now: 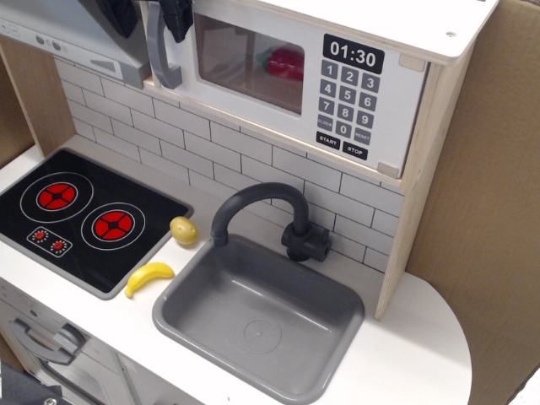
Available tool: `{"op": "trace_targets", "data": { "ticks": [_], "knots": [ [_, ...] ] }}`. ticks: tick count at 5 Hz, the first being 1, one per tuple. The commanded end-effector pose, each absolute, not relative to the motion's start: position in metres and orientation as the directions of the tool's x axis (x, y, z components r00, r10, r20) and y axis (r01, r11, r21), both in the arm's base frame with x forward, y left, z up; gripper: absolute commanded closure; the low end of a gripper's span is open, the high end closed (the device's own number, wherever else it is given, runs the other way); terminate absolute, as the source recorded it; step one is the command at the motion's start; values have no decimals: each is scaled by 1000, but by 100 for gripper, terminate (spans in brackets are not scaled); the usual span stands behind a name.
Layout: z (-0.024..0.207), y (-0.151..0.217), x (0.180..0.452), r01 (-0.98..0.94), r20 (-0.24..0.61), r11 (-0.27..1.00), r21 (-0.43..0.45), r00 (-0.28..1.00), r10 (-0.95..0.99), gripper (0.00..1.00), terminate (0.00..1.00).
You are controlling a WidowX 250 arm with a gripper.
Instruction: Open microwave
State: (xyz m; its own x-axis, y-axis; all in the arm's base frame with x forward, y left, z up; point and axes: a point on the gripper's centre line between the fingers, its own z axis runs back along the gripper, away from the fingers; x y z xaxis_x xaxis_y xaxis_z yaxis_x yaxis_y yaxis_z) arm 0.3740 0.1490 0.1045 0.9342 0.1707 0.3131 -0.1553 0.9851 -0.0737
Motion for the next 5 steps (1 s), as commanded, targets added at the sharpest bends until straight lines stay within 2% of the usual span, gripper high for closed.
{"op": "trace_targets", "data": {
  "ticks": [1,2,5],
  "knots": [
    [114,151,376,-26,348,999,22,937,16,100,0],
    [106,152,374,22,356,998,63,933,-43,100,0],
    [110,146,358,11,419,1000,17,908,-17,100,0]
  ]
}}
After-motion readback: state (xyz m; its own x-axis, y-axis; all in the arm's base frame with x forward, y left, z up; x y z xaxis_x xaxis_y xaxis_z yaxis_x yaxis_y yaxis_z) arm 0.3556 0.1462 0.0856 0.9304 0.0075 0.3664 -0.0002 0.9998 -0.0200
